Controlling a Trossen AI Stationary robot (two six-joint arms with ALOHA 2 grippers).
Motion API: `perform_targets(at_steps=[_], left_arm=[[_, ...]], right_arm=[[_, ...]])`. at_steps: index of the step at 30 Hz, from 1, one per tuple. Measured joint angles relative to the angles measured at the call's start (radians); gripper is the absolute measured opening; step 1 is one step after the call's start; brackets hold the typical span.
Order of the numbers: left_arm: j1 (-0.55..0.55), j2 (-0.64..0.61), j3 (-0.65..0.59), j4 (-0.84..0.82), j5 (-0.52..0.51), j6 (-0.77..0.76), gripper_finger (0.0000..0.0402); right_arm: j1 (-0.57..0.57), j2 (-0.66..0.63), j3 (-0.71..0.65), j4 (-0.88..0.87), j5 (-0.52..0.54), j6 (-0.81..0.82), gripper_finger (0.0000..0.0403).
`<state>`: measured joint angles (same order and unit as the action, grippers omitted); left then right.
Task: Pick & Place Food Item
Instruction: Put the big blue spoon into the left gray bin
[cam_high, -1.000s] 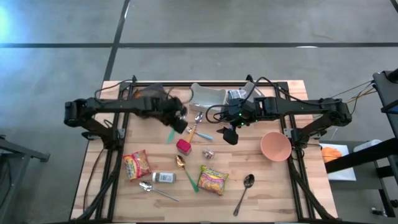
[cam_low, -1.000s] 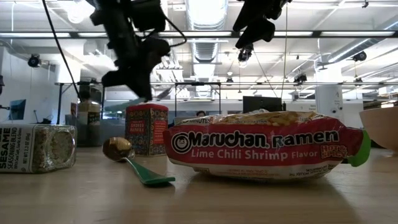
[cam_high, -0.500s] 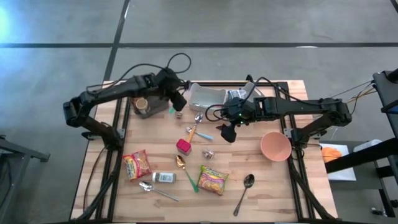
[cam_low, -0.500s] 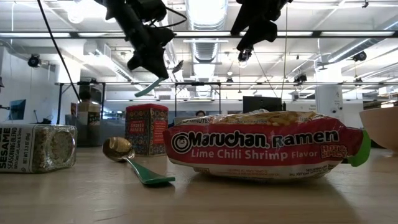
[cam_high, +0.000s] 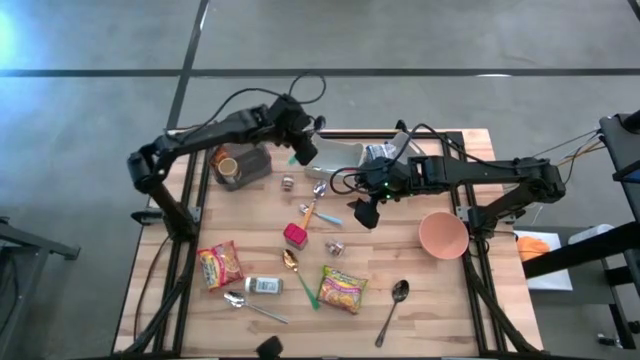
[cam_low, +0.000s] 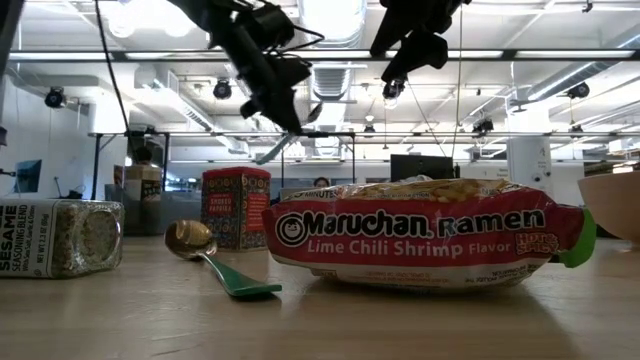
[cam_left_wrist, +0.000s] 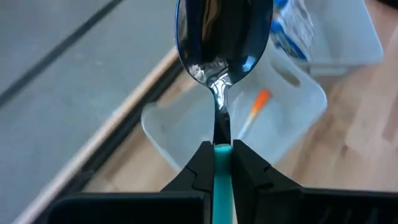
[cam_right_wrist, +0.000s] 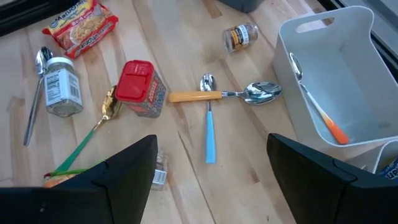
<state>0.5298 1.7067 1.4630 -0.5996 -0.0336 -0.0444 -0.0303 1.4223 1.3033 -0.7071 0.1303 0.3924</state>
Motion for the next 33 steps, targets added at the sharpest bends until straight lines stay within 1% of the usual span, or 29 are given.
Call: perform_targets(at_steps=[6, 9, 14, 19, 29, 33], left_arm=[[0.002, 0.121, 0.125, 0.020, 0.001, 0.131, 0.0020], [0.003, 0.172, 0.155, 0.045, 0.014, 0.150, 0.0020], [0.004, 0.225, 0.154, 0.090, 0.074, 0.163, 0.0020], [0.004, 0.266, 0.154, 0.088, 0.079, 0.218, 0.0020], [0.002, 0.293, 0.136, 0.038, 0.110, 0.241, 0.0020], [0.002, 0.293, 0.134, -0.020, 0.113, 0.260, 0.0020]], right_arm=[[0.002, 0.000, 0.000, 0.000, -0.002, 0.001, 0.0301], [0.005, 0.000, 0.000, -0.001, -0.003, 0.002, 0.0301], [0.015, 0.000, 0.000, -0.007, -0.010, 0.005, 0.0301], [0.023, 0.000, 0.000, -0.022, -0.010, 0.004, 0.0301], [0.025, 0.000, 0.000, -0.023, -0.009, 0.002, 0.0301], [0.025, 0.000, 0.000, -0.023, -0.010, 0.001, 0.0301]])
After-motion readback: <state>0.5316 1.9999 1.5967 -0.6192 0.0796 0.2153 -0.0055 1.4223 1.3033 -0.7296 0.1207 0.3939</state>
